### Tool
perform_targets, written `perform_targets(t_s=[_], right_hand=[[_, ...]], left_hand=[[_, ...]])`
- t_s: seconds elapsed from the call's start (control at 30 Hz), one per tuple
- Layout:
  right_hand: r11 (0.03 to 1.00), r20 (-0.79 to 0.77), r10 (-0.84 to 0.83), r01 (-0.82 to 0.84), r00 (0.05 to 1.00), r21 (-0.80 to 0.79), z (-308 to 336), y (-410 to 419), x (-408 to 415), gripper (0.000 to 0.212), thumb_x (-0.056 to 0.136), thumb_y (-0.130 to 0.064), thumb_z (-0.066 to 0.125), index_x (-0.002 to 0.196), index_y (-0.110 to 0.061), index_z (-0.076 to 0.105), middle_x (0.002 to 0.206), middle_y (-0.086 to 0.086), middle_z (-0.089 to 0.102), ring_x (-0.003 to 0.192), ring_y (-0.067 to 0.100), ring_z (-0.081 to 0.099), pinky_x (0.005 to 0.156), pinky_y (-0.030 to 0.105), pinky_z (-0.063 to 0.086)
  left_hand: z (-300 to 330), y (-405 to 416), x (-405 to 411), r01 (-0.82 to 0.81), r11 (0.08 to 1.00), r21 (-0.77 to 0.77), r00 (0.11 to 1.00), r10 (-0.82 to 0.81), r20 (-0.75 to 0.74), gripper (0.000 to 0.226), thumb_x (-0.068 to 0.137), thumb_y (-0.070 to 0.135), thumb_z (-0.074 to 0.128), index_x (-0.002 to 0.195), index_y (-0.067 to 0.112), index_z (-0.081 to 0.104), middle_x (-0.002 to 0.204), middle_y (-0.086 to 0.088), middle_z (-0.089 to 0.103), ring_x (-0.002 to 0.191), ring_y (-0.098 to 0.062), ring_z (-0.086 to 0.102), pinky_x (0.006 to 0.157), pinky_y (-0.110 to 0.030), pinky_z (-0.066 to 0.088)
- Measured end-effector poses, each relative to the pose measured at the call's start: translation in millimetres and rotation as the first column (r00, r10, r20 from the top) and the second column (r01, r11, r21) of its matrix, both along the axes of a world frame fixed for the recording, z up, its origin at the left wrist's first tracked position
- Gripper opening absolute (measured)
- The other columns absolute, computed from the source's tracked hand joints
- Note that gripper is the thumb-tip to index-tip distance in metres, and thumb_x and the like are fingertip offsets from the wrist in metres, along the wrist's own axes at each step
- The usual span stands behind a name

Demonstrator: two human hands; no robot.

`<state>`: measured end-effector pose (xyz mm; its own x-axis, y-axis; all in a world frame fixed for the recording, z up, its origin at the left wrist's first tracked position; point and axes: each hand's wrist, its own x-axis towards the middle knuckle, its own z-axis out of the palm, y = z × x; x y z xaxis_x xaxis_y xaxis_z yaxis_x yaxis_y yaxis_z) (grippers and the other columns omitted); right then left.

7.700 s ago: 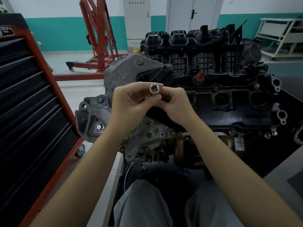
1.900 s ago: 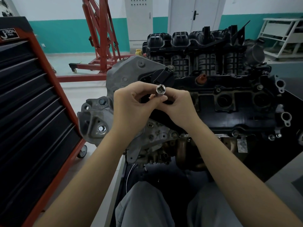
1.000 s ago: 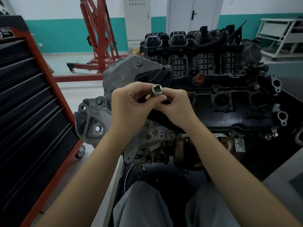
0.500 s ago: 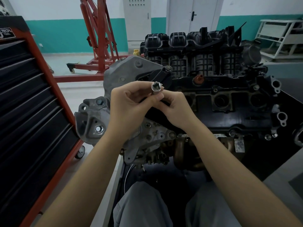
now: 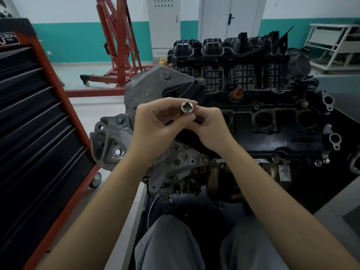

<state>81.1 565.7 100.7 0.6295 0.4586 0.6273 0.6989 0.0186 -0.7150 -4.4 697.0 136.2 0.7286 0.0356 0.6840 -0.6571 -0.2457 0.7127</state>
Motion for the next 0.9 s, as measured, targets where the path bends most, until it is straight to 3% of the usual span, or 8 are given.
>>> perform_targets(t_s=[0.1, 0.2, 0.3, 0.4, 0.57, 0.67, 0.77, 0.9], right_hand=[[0.998, -0.007, -0.061, 0.061, 0.998, 0.023, -1.0, 0.4, 1.1, 0.019, 0.08, -0.001, 0.072, 0.094, -0.014, 0.071, 0.086, 0.0, 0.072, 0.086, 0.011, 0.069, 0.08, 0.027, 0.055], [0.999, 0.014, -0.047, 0.047, 0.999, 0.003, 0.1, -0.3, -0.1, 0.022, 0.081, -0.002, 0.073, 0.102, -0.007, 0.071, 0.095, 0.003, 0.073, 0.092, 0.012, 0.069, 0.086, 0.031, 0.055], [0.999, 0.028, -0.003, 0.004, 1.0, -0.046, 0.7, -0.8, 0.3, 0.029, 0.087, 0.0, 0.066, 0.115, -0.004, 0.066, 0.106, 0.003, 0.071, 0.103, 0.014, 0.067, 0.093, 0.033, 0.052], [0.999, -0.002, -0.046, 0.046, 0.999, -0.011, 0.0, 0.9, 2.3, 0.024, 0.083, 0.0, 0.07, 0.106, -0.005, 0.07, 0.097, 0.007, 0.073, 0.095, 0.015, 0.069, 0.088, 0.031, 0.054], [0.998, -0.003, -0.057, 0.058, 0.998, 0.035, -0.5, 0.9, 2.6, 0.02, 0.078, -0.002, 0.076, 0.097, -0.007, 0.071, 0.09, 0.003, 0.073, 0.088, 0.012, 0.07, 0.081, 0.025, 0.053], [0.999, 0.031, -0.019, 0.021, 0.999, -0.047, 0.0, -0.4, 2.9, 0.025, 0.085, -0.001, 0.068, 0.11, -0.002, 0.068, 0.101, 0.004, 0.072, 0.099, 0.013, 0.068, 0.09, 0.029, 0.053], [1.0, 0.005, -0.023, 0.023, 1.0, -0.021, -0.7, -0.1, 4.3, 0.023, 0.085, 0.001, 0.067, 0.107, -0.005, 0.069, 0.096, 0.004, 0.072, 0.095, 0.014, 0.069, 0.087, 0.028, 0.053], [0.998, -0.023, -0.055, 0.056, 0.998, 0.035, -1.8, 1.3, 4.6, 0.016, 0.078, -0.003, 0.075, 0.094, -0.007, 0.072, 0.088, 0.005, 0.073, 0.086, 0.017, 0.071, 0.082, 0.032, 0.055]], left_hand=[[0.2, -1.4, -1.1, -0.115, 0.991, 0.067, 0.993, 0.113, 0.023, 0.028, 0.07, -0.003, 0.081, 0.095, 0.008, 0.071, 0.088, -0.002, 0.072, 0.084, -0.013, 0.071, 0.08, -0.027, 0.056], [-0.9, -2.6, -1.5, -0.178, 0.983, 0.048, 0.984, 0.176, 0.043, 0.026, 0.071, -0.001, 0.081, 0.091, 0.012, 0.072, 0.084, 0.005, 0.072, 0.079, -0.008, 0.071, 0.075, -0.021, 0.055], [-1.7, 0.5, 0.9, -0.105, 0.994, -0.027, 0.994, 0.105, -0.009, 0.029, 0.075, -0.009, 0.074, 0.101, 0.004, 0.07, 0.09, -0.002, 0.072, 0.086, -0.012, 0.072, 0.08, -0.023, 0.055], [-2.2, 3.2, 0.8, -0.056, 0.998, -0.017, 0.998, 0.055, -0.026, 0.031, 0.076, -0.013, 0.071, 0.104, 0.001, 0.069, 0.093, -0.008, 0.072, 0.09, -0.018, 0.072, 0.083, -0.029, 0.056], [-5.5, -0.1, -0.2, -0.231, 0.973, 0.025, 0.972, 0.23, 0.058, 0.024, 0.07, -0.001, 0.082, 0.091, 0.006, 0.074, 0.085, -0.002, 0.073, 0.081, -0.013, 0.071, 0.076, -0.024, 0.057], [-5.7, -0.8, 1.4, -0.161, 0.986, -0.032, 0.986, 0.162, 0.031, 0.026, 0.075, -0.008, 0.075, 0.099, 0.0, 0.072, 0.09, -0.007, 0.073, 0.087, -0.016, 0.072, 0.082, -0.027, 0.056], [-5.2, -0.5, 1.0, -0.065, 0.995, -0.073, 0.998, 0.065, 0.001, 0.03, 0.076, -0.013, 0.071, 0.104, -0.004, 0.069, 0.094, -0.012, 0.072, 0.09, -0.02, 0.072, 0.085, -0.03, 0.056], [-6.2, -2.8, 1.0, -0.179, 0.984, -0.002, 0.982, 0.178, 0.069, 0.026, 0.071, -0.003, 0.081, 0.094, 0.002, 0.072, 0.088, -0.007, 0.073, 0.083, -0.017, 0.071, 0.079, -0.028, 0.057]])
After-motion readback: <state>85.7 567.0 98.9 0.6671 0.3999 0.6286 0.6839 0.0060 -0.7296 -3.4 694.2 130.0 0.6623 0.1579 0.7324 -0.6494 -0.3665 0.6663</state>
